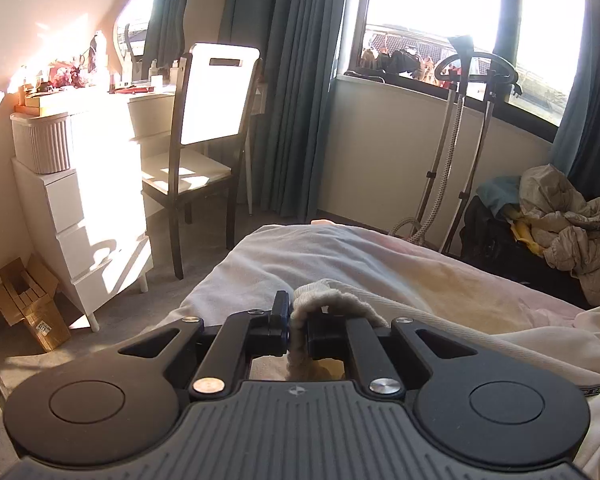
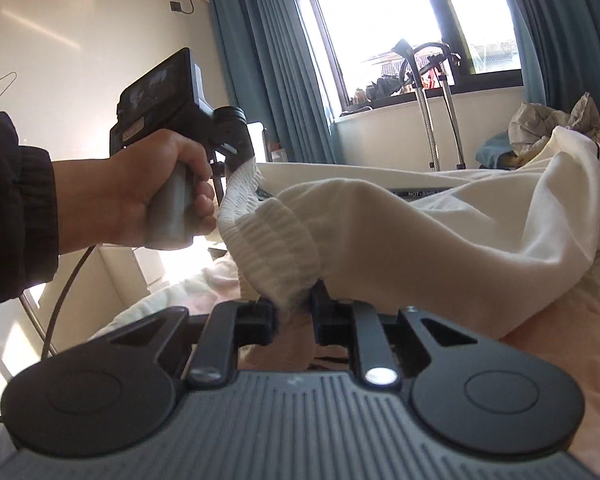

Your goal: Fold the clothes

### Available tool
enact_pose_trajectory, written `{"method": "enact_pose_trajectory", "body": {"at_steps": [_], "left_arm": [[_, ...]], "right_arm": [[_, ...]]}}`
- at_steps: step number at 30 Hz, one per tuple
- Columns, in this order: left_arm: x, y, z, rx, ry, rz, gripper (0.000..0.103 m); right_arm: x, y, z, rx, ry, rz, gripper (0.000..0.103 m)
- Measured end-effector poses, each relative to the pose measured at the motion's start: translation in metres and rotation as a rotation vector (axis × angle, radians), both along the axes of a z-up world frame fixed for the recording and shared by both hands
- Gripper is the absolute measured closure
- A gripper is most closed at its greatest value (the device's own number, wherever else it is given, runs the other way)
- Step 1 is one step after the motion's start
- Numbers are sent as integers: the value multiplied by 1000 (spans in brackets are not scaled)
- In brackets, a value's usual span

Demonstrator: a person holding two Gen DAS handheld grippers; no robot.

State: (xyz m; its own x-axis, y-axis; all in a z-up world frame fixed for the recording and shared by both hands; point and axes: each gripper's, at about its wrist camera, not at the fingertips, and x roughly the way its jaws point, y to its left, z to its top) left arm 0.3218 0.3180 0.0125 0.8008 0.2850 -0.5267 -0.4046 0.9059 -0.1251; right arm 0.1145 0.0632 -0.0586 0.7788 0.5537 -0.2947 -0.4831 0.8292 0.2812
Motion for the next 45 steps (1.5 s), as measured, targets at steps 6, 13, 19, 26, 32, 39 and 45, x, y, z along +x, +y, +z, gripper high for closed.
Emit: {"method": "enact_pose_trajectory", "body": {"at_steps": [6,13,19,26,32,39,45], "left_arm": [[-3,10,-22,-35,-19,3,89],[-40,-6,10,46,7,-9,27],[-99,-25,40,207,-10,27,17],[-185,-91,76,249,-110,-64,16],[-243,-177,74,243,-172,-207,16],[-270,-262,48,139,-190,-321,16],[-270,-307,18,156,-211,-374,16]], "right_arm": [[5,8,-15,-35,22,52,80],[-15,-4,4,-121,-6,94,44],[-36,-23,25,-184,-45,110,35],[-70,-97,63,-171,-102,-13,33],[-90,-164,83,-180,-118,-147,33],[-96,-242,91,-204,-142,-273,31],[-83,-282,71,-181,-114,-362,30]]}}
